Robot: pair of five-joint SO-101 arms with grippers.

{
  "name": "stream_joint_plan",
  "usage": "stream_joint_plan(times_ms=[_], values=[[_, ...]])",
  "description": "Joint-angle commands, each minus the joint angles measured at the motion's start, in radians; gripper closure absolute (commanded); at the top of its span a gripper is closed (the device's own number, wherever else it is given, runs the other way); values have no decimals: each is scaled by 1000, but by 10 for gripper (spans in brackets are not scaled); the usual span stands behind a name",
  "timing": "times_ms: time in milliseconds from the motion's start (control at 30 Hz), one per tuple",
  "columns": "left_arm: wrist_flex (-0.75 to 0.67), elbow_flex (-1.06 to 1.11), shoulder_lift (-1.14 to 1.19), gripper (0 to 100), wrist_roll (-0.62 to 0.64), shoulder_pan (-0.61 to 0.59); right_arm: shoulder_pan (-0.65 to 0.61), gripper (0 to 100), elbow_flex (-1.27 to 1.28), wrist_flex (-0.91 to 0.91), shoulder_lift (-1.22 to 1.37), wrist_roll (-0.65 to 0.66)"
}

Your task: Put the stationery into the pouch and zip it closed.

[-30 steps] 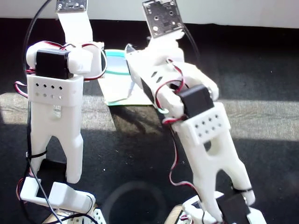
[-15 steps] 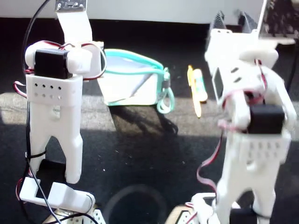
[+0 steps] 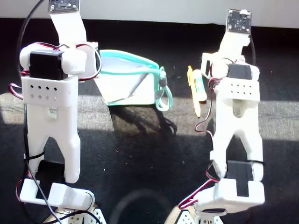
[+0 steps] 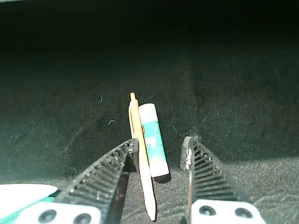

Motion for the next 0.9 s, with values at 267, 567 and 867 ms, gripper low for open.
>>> stream_joint_plan(times_ms=[267, 567, 867], values=[[12, 2, -303, 991, 44, 35, 8, 847, 7, -16, 68, -9], [5, 196, 74, 991, 41, -12, 7, 847, 10, -15, 67, -9], [3, 88, 282, 991, 40, -107, 5, 847, 12, -16, 70, -9]])
